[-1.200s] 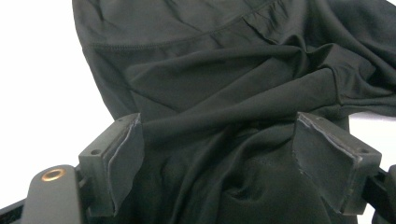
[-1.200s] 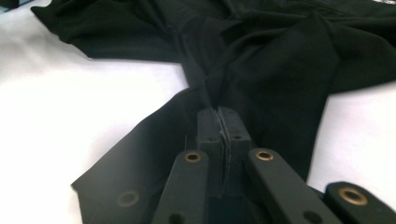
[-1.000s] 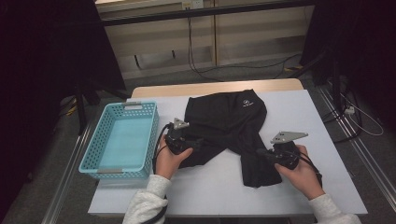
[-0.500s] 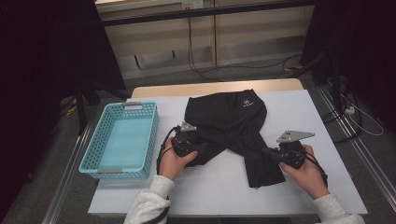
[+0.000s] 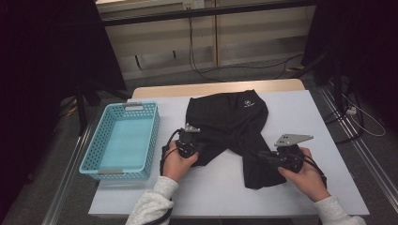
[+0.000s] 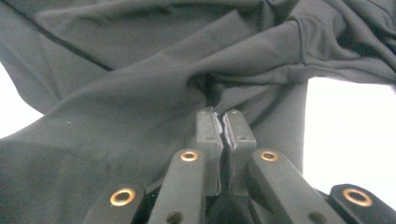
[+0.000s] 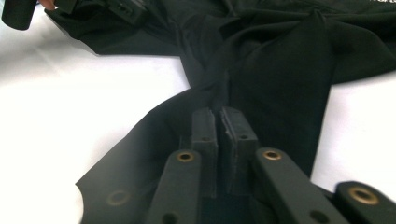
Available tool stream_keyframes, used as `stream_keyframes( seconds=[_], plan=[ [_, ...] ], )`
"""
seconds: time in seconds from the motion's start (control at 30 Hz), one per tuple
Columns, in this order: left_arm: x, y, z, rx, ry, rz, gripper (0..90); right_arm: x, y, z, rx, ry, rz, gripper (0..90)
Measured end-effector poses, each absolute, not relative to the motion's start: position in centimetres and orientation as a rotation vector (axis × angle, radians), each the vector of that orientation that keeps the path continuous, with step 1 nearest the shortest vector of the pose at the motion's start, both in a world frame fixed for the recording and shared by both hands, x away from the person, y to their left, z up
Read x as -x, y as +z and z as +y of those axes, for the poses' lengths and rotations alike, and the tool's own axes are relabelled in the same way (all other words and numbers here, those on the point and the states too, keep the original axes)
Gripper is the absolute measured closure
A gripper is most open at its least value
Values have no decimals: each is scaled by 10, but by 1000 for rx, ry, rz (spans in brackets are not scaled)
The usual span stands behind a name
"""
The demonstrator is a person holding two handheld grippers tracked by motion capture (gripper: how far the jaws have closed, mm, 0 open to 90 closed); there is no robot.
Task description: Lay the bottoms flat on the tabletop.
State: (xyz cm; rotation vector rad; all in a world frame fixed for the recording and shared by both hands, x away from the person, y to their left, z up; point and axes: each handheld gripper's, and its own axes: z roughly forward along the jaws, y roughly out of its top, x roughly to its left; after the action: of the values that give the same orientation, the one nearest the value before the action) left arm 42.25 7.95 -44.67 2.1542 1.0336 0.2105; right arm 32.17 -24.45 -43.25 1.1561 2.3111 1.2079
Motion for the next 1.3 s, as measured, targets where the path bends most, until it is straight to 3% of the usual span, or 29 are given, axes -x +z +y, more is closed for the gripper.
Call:
stream_keyframes(
  seconds=[0.17, 0.37, 0.47, 0.57, 0.83, 1.17, 1.3],
  plan=[
    [-428, -437, 94, -2085, 252, 1077, 870, -326, -434, -258, -1229, 1155, 2202, 683],
    [-430, -440, 93, -2077, 248, 1085, 869, -339, -456, -267, -1379, 1017, 2209, 657],
    [-429, -439, 92, -2095, 249, 1071, 869, -341, -460, -259, -1360, 1001, 2236, 701],
    [-429, -440, 93, -2096, 240, 1075, 869, -343, -459, -257, -1354, 1025, 2275, 888],
    [-428, -439, 92, -2082, 232, 1076, 869, -322, -440, -279, -1348, 1085, 2226, 896],
    [-428, -439, 89, -2109, 235, 1062, 869, -304, -440, -302, -1400, 1030, 2198, 897],
    [-428, -440, 88, -2091, 231, 1073, 869, -308, -442, -301, -1388, 983, 2196, 841]
  ],
)
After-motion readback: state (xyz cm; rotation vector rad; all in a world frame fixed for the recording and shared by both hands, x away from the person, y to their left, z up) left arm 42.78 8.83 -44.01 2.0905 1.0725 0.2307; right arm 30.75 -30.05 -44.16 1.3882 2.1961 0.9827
